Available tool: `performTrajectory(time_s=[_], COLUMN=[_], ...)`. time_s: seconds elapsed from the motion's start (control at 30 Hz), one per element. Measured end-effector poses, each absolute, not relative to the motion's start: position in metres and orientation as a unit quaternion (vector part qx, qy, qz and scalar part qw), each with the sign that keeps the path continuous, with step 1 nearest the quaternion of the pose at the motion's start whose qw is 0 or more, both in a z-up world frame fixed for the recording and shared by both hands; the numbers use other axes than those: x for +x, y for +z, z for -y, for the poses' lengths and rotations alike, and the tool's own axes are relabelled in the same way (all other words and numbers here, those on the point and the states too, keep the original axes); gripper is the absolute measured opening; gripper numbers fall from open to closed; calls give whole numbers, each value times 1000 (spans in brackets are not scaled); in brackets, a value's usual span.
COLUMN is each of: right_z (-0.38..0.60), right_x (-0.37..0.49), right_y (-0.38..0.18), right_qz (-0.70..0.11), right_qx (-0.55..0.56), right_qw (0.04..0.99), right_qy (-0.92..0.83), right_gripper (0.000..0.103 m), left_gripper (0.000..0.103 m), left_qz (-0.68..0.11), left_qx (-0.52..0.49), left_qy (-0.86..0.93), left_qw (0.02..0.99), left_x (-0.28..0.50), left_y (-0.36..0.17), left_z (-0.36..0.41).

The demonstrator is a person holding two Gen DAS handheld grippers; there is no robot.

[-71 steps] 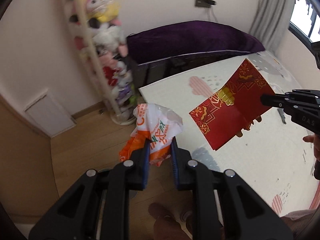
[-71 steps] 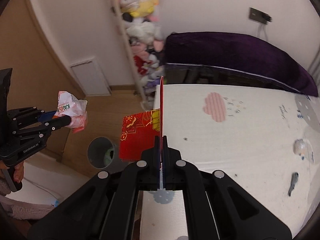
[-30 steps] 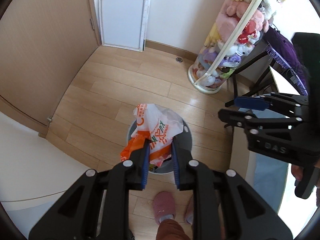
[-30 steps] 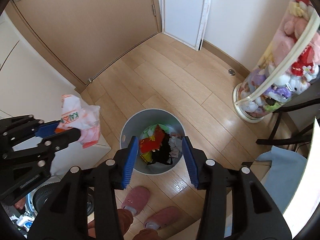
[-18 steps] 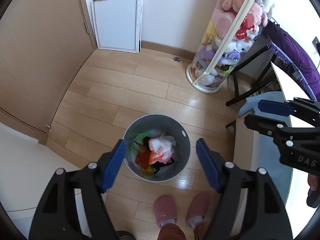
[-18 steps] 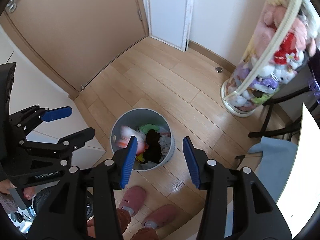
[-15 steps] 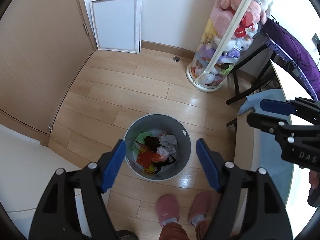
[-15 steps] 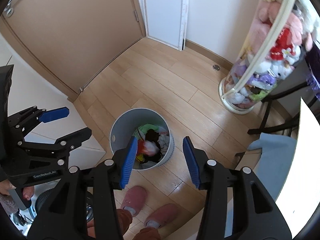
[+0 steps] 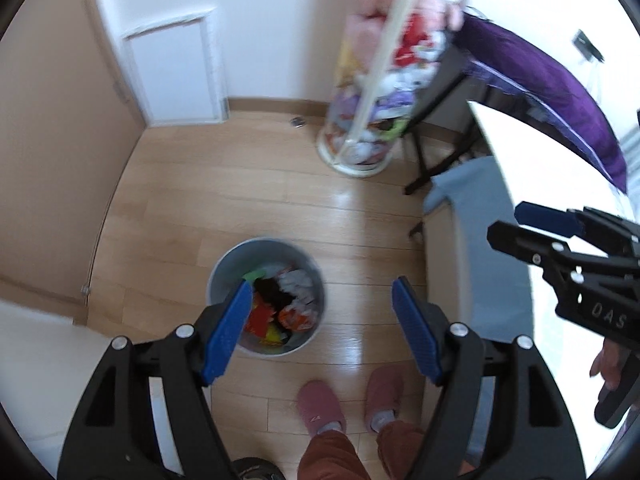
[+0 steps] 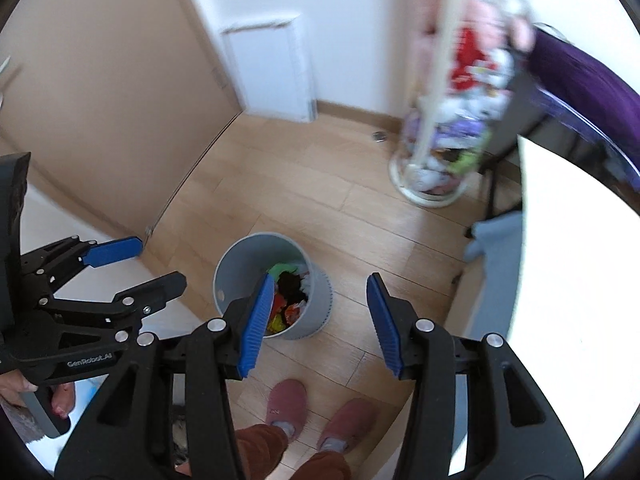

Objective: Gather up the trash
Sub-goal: 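Move both open tools back over the mat toward the grey cloth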

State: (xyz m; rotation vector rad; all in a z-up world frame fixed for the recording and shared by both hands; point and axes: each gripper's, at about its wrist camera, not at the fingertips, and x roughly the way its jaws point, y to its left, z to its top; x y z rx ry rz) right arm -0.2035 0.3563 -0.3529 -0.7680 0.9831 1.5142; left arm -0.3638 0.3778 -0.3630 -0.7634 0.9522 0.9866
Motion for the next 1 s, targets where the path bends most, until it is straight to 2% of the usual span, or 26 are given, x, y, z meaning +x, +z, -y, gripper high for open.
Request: performTrajectory(time_s=[0.4,0.77,1.0], right_z=[-211,-18,62], right_x=[-40,104,158], right_y=[-278,-188,-143], right_qz=[-447,-450,-427], right_qx=[-206,-104,-54], right_qw=[731,842,878], right_qy=[474,279,210], right_gripper=[48,49,49], left_gripper=[73,73,74], left_qz=[-463,-486,-465], left_qx=[-233,-109,-54], left_qy=[289,119,38], left_qw=[805,859,883], left_x=[-193,-10,80], left_y=[-283,-198,-149], left_z=[-336,-220,-145])
